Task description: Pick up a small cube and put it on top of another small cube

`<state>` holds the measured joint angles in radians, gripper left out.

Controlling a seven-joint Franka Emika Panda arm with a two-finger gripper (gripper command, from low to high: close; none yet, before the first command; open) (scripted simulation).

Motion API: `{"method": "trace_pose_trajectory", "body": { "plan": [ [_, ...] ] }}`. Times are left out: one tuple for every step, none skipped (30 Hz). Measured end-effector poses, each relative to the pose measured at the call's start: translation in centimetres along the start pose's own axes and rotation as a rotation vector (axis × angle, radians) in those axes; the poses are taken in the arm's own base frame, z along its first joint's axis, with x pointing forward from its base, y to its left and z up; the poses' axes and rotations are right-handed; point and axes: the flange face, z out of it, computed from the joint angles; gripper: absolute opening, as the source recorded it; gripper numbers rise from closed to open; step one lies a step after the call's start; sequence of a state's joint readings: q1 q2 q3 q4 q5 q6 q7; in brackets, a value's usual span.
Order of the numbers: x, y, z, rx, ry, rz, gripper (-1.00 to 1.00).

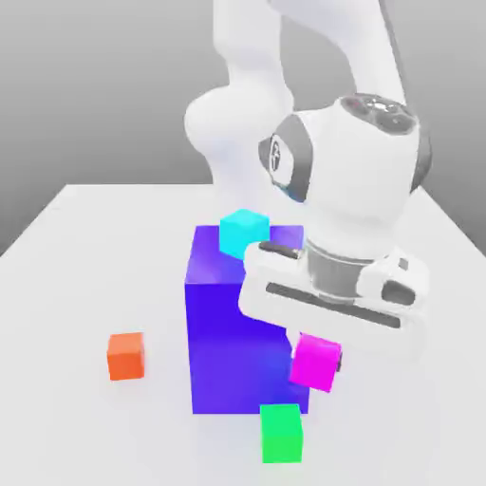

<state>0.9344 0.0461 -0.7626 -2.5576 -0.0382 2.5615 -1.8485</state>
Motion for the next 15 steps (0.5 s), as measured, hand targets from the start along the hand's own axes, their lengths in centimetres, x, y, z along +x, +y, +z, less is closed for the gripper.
{"method": "trace_pose_trajectory", "body": {
  "plan": [
    [-0.8,-0.6,0.3,-0.012,0.014,-0.003,-1.00],
    [-1.5,-1.2,0.6,-0.025,0.026,-0.006,-1.00],
    [-1.8,-1.6,1.0,-0.034,0.033,-0.011,-1.00],
    [-1.8,-1.6,1.4,-0.041,0.037,-0.020,-1.00],
    [-1.7,-1.5,2.0,-0.045,0.039,-0.024,-1.00],
    [-1.7,-1.5,2.6,-0.047,0.039,-0.026,-1.00],
    [-1.7,-1.4,3.2,-0.049,0.039,-0.026,-1.00],
    [-1.7,-1.4,3.9,-0.050,0.039,-0.027,-1.00],
    [-1.7,-1.4,4.7,-0.050,0.040,-0.026,-1.00],
    [-1.7,-1.4,5.5,-0.049,0.040,-0.026,-1.00],
    [-1.7,-1.4,6.3,-0.048,0.040,-0.025,-1.00],
    [-1.6,-1.5,7.1,-0.046,0.040,-0.024,1.00],
    [-1.6,-1.5,7.1,-0.046,0.040,-0.024,1.00],
    [-1.6,-1.5,7.1,-0.046,0.040,-0.024,1.00],
    [-1.6,-1.5,7.1,-0.046,0.040,-0.024,1.00]
  ]
}}
